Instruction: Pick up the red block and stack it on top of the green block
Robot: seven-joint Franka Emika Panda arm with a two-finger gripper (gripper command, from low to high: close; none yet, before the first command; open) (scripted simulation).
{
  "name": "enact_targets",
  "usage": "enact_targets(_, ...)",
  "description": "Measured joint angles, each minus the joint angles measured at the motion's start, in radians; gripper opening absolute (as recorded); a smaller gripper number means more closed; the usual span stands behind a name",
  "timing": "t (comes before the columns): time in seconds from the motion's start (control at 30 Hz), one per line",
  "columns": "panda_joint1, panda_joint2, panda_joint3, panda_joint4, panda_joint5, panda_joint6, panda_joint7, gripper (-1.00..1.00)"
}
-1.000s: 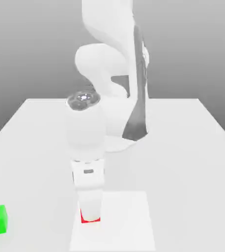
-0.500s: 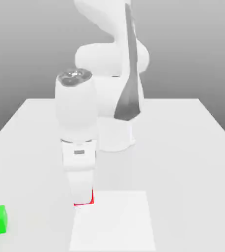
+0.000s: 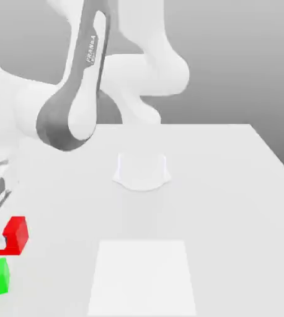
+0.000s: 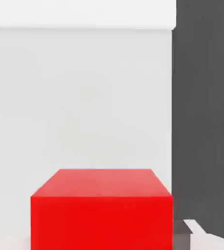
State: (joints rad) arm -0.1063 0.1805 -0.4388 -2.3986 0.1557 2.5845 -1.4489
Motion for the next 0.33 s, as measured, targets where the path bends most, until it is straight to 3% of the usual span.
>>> enact_targets(0.17, -0.033, 0.044, 0.003, 0.033, 0.021, -0.012, -0.043, -1.0)
enact_targets(0.2, -0.066, 0.113, 0.031, 0.048, 0.076, 0.031, -0.093, 1.0)
enact_targets(0.33, -0.066, 0.113, 0.031, 0.048, 0.076, 0.031, -0.093, 1.0)
